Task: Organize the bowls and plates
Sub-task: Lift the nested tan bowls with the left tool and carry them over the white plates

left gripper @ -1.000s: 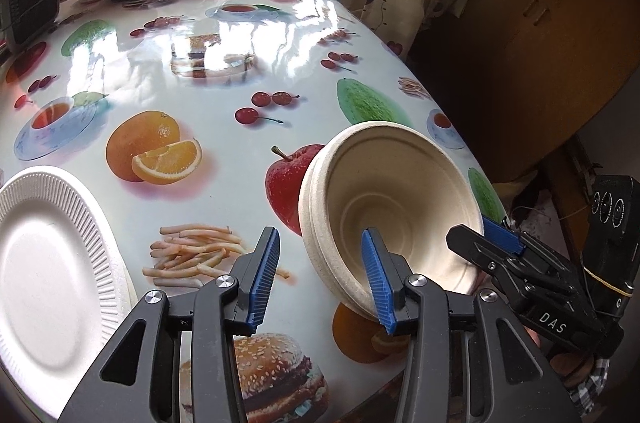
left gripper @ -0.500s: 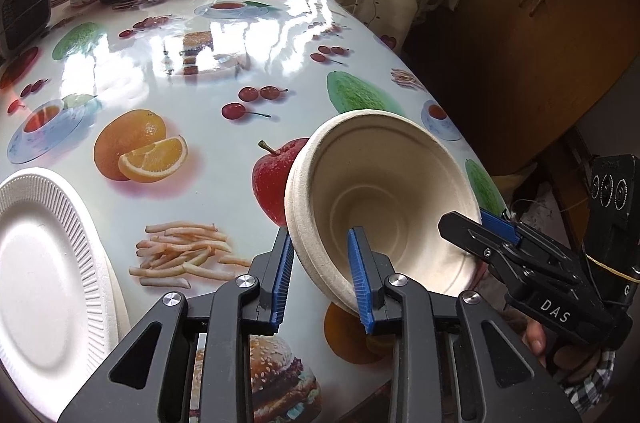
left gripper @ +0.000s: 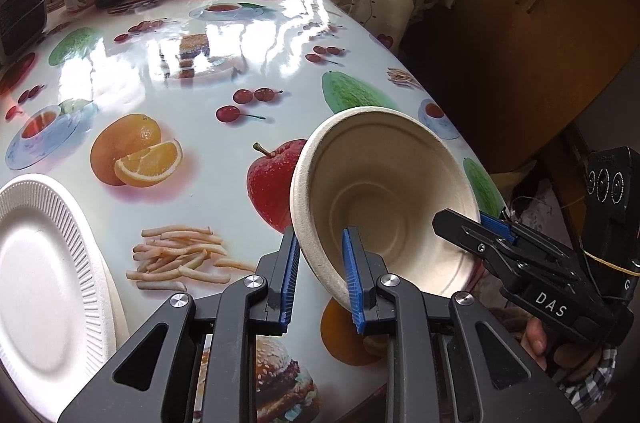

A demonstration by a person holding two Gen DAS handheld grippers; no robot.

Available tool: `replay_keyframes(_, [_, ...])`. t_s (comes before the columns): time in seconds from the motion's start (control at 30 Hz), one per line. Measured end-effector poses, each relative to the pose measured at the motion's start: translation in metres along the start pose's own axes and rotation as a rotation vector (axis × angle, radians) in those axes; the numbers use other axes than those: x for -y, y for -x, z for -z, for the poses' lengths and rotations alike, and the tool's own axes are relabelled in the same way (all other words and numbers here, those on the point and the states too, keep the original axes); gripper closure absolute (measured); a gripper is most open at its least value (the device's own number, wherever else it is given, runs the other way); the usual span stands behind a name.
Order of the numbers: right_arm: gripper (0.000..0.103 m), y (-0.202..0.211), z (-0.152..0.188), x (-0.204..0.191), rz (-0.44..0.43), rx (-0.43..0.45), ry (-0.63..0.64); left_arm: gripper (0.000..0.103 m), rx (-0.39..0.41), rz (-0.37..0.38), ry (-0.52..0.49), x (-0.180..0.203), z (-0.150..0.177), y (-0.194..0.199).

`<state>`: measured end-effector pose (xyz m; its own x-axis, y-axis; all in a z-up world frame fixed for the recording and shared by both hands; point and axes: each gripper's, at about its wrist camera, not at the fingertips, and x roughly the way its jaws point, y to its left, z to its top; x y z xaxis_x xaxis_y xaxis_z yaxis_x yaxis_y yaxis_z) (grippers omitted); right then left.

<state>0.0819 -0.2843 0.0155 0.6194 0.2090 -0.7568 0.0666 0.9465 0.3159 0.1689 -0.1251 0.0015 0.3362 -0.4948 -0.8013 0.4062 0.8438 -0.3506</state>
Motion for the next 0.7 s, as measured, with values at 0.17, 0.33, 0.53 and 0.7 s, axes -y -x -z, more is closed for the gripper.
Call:
replay_keyframes(0.17, [0.072, 0.0005, -0.0001, 0.0005, 0.001, -0.001, -0.002, 0.080, 0.003, -0.002, -0.003, 0.0013, -0.0001, 0.0002])
replay_keyframes(0.33, [0.072, 0.0009, -0.0003, 0.0015, 0.003, -0.002, -0.003, 0.080, 0.005, -0.002, -0.003, 0.0019, 0.0002, 0.0006])
replay_keyframes(0.53, [0.072, 0.0025, -0.0007, 0.0018, 0.003, 0.004, -0.004, 0.080, 0.013, -0.006, -0.006, 0.0025, -0.0003, 0.0018])
replay_keyframes(0.7, [0.072, 0.0061, -0.0006, -0.0005, 0.005, 0.011, -0.001, 0.080, 0.022, -0.007, -0.010, 0.0035, 0.0004, 0.0056])
